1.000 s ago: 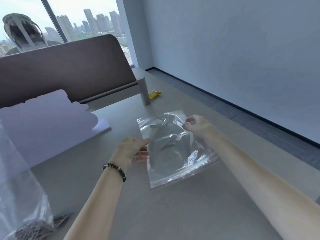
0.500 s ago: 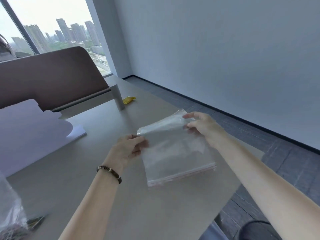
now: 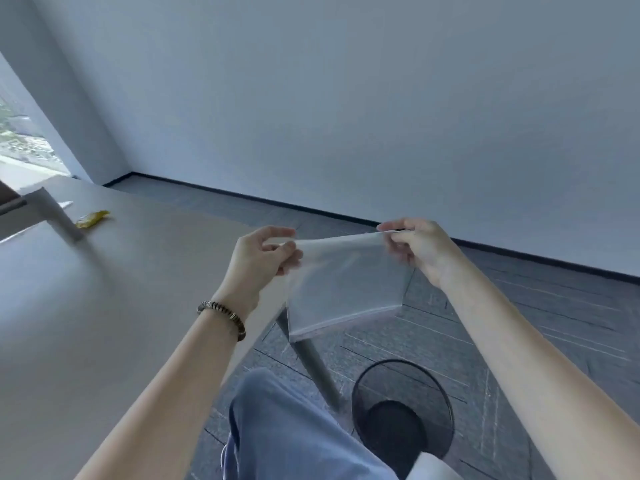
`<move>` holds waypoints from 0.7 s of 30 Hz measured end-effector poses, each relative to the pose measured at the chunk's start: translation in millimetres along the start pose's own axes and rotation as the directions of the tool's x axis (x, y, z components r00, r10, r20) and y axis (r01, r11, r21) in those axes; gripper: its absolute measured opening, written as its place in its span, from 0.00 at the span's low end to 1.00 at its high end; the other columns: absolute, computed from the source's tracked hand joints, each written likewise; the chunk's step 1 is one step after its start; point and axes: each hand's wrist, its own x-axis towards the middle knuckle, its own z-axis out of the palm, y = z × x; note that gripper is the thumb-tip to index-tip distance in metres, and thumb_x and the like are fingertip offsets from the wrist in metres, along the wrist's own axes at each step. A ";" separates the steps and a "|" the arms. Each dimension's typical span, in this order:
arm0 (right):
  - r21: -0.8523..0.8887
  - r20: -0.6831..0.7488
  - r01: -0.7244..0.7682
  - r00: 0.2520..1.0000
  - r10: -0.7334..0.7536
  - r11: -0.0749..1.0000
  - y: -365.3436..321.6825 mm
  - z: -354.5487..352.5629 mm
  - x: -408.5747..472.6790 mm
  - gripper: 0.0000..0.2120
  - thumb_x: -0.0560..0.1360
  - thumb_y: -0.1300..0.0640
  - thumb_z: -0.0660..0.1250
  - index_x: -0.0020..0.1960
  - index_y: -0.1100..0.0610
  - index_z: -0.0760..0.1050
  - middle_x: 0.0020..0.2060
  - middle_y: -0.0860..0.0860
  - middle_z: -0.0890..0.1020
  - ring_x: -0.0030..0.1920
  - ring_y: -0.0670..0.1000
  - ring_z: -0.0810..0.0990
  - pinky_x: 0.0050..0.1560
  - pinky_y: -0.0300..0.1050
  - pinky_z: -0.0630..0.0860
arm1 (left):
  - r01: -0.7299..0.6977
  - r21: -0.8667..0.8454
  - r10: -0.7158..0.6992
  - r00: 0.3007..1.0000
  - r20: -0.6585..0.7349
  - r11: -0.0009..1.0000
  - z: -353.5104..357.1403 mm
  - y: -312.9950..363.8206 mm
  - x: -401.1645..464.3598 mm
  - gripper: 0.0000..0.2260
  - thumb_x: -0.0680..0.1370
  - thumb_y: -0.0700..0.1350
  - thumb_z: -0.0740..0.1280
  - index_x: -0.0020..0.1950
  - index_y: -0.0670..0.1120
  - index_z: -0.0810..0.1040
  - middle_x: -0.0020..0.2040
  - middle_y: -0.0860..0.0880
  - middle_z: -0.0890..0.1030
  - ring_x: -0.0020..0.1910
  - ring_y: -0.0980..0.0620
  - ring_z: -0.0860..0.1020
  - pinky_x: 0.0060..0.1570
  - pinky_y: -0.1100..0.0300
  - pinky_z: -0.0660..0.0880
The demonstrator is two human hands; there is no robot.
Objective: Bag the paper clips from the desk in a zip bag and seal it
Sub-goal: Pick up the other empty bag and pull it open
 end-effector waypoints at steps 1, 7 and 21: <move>-0.007 -0.018 0.005 1.000 -0.006 1.000 7.1 -14.5 -5.3 0.14 0.75 0.70 0.61 0.44 0.56 0.82 0.35 0.51 0.82 0.30 0.46 0.80 0.40 0.43 0.72 | 0.003 0.025 -0.003 1.000 0.014 1.000 15.4 -5.1 -1.9 0.06 0.77 0.38 0.70 0.53 0.43 0.83 0.38 0.46 0.86 0.33 0.55 0.83 0.46 0.54 0.81; -0.191 -0.083 -0.051 0.996 0.036 0.980 60.5 -78.7 -23.1 0.04 0.75 0.59 0.70 0.47 0.52 0.83 0.43 0.54 0.84 0.43 0.51 0.82 0.47 0.45 0.75 | 0.064 0.105 -0.074 0.993 0.093 0.992 89.7 -52.5 -15.2 0.04 0.77 0.40 0.70 0.46 0.46 0.84 0.41 0.46 0.86 0.36 0.56 0.84 0.40 0.61 0.82; -0.791 -0.068 -0.167 0.980 0.186 0.589 234.7 -82.6 -5.2 0.05 0.70 0.62 0.71 0.46 0.57 0.82 0.49 0.53 0.69 0.52 0.57 0.75 0.49 0.42 0.70 | -0.037 0.672 -0.138 0.969 0.205 0.740 160.8 -188.6 -12.4 0.07 0.76 0.41 0.69 0.47 0.49 0.87 0.48 0.47 0.81 0.51 0.49 0.78 0.56 0.59 0.73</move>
